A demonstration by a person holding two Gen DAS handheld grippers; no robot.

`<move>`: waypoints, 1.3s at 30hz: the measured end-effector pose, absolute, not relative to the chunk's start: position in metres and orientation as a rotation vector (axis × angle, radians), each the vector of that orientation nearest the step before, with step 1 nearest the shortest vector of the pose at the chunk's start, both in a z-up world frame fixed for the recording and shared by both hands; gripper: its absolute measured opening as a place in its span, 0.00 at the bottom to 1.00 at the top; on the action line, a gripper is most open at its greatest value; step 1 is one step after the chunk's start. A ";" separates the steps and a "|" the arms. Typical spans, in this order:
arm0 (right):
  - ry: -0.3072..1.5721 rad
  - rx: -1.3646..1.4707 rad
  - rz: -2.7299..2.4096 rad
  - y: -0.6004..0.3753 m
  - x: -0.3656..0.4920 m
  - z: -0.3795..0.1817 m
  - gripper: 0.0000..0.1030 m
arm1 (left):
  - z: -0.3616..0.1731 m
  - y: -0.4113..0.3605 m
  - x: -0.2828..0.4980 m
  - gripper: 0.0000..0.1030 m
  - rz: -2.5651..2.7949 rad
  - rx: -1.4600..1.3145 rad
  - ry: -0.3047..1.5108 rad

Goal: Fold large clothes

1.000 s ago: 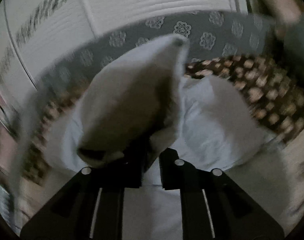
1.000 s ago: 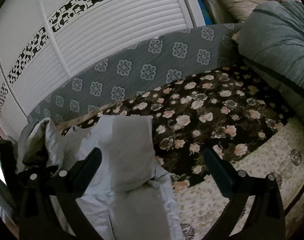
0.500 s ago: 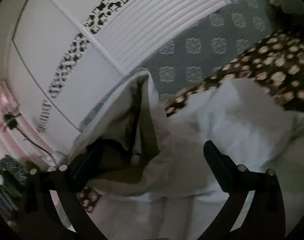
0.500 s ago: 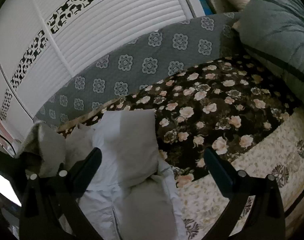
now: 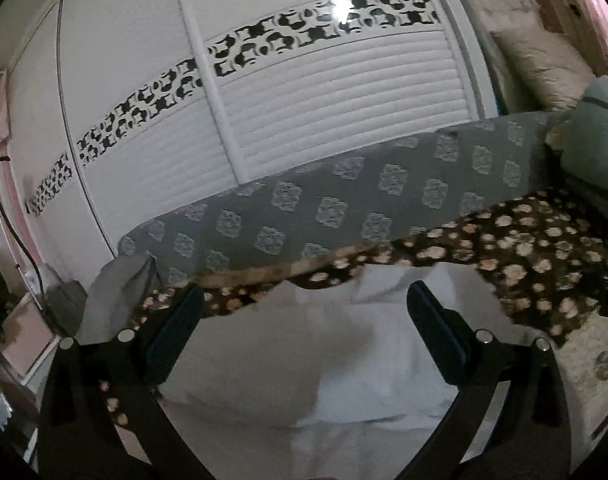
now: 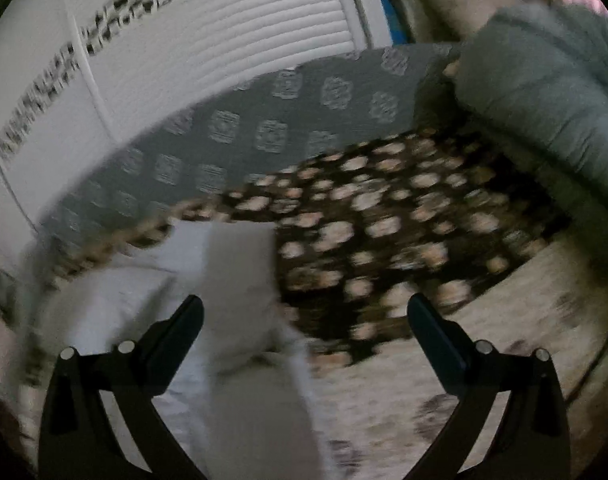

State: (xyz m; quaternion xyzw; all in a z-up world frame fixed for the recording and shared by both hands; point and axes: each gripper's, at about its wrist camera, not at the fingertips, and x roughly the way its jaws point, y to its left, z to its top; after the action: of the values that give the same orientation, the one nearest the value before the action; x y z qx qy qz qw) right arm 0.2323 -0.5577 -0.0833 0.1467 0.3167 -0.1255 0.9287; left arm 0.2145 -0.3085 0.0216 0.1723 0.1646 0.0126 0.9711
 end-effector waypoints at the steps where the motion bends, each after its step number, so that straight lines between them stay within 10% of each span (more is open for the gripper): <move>1: 0.654 0.247 -0.303 -0.555 0.233 -0.082 0.98 | 0.021 -0.301 0.220 0.97 0.036 0.357 0.332; 19: 0.647 0.272 0.104 -0.445 0.275 -0.092 0.98 | -0.055 -0.075 0.297 0.97 0.294 0.221 0.470; 23: 0.702 0.361 0.212 -0.423 0.302 -0.115 0.77 | -0.052 -0.032 0.317 0.97 0.343 0.126 0.466; 28: 0.751 0.369 0.257 -0.397 0.325 -0.149 0.15 | -0.065 -0.015 0.329 0.97 0.310 0.070 0.500; 34: 0.502 0.043 0.001 -0.402 0.307 -0.079 0.12 | -0.065 -0.021 0.343 0.97 0.268 0.002 0.516; 39: 0.687 0.004 -0.116 -0.443 0.326 -0.118 0.20 | -0.094 -0.059 0.358 0.97 0.198 0.056 0.613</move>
State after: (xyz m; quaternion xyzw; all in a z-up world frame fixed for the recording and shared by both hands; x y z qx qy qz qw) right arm 0.3260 -0.4430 -0.1180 0.0019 0.3364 -0.0570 0.9400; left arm 0.3580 -0.0587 -0.0936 0.0277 0.3011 0.0971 0.9482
